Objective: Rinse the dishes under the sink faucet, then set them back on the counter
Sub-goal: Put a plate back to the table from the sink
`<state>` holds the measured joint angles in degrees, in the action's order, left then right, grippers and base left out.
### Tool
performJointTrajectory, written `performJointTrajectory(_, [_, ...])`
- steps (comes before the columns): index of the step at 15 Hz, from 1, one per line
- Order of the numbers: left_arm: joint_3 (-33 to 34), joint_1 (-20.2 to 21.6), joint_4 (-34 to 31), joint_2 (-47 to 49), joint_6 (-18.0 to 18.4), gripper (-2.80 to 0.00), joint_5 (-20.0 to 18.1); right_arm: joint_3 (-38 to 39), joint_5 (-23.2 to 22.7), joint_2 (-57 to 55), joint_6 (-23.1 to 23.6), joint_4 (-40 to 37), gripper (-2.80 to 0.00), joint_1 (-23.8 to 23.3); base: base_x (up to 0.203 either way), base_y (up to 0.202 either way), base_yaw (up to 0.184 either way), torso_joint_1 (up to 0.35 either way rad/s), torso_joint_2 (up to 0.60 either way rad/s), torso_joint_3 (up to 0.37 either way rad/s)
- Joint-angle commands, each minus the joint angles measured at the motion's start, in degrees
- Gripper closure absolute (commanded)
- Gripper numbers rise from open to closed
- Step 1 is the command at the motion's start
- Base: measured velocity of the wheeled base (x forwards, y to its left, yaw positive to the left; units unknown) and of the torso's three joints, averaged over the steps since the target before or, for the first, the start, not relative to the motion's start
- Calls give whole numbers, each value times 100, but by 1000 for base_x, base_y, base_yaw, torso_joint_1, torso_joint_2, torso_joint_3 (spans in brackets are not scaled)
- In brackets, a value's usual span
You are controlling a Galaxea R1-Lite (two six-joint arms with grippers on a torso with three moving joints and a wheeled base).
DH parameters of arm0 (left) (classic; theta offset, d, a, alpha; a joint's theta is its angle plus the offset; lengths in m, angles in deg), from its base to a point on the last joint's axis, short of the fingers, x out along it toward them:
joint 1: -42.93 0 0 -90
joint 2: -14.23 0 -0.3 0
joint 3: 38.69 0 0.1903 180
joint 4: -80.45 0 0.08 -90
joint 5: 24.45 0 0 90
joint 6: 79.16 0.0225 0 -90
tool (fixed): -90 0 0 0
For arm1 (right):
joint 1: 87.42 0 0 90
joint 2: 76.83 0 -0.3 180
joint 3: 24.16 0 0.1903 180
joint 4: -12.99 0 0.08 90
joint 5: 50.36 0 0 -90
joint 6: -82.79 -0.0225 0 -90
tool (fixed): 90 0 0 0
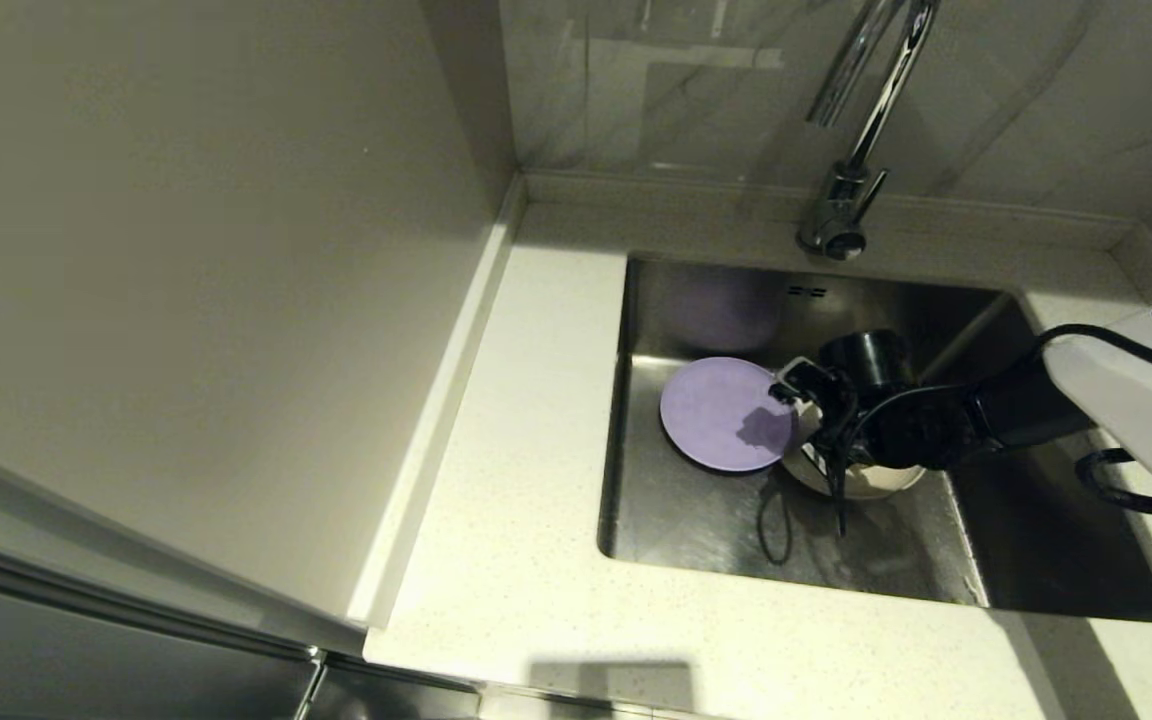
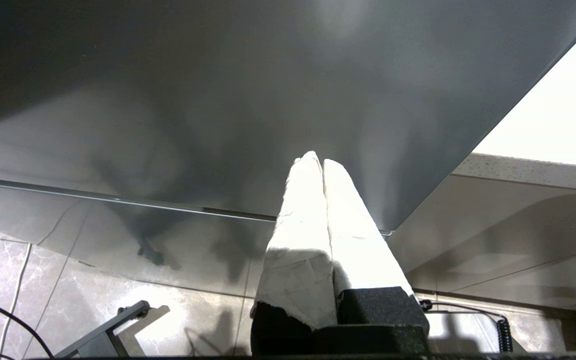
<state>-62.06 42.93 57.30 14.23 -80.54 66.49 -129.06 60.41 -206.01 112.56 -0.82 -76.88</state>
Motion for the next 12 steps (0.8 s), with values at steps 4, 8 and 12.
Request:
performJointTrajectory(4, [0, 0, 4, -18, -3, 0, 3, 92, -6, 784, 9, -2, 0, -173, 0, 0, 0, 0, 0, 0])
performJointTrajectory(8, [0, 0, 4, -18, -3, 0, 3, 615, -160, 1848, -841, -24, 0, -201, 0, 0, 0, 0, 0, 0])
performJointTrajectory(12, [0, 0, 4, -18, -3, 0, 3, 846, -1224, 2655, -2676, -50, 0, -148, 0, 0, 0, 0, 0, 0])
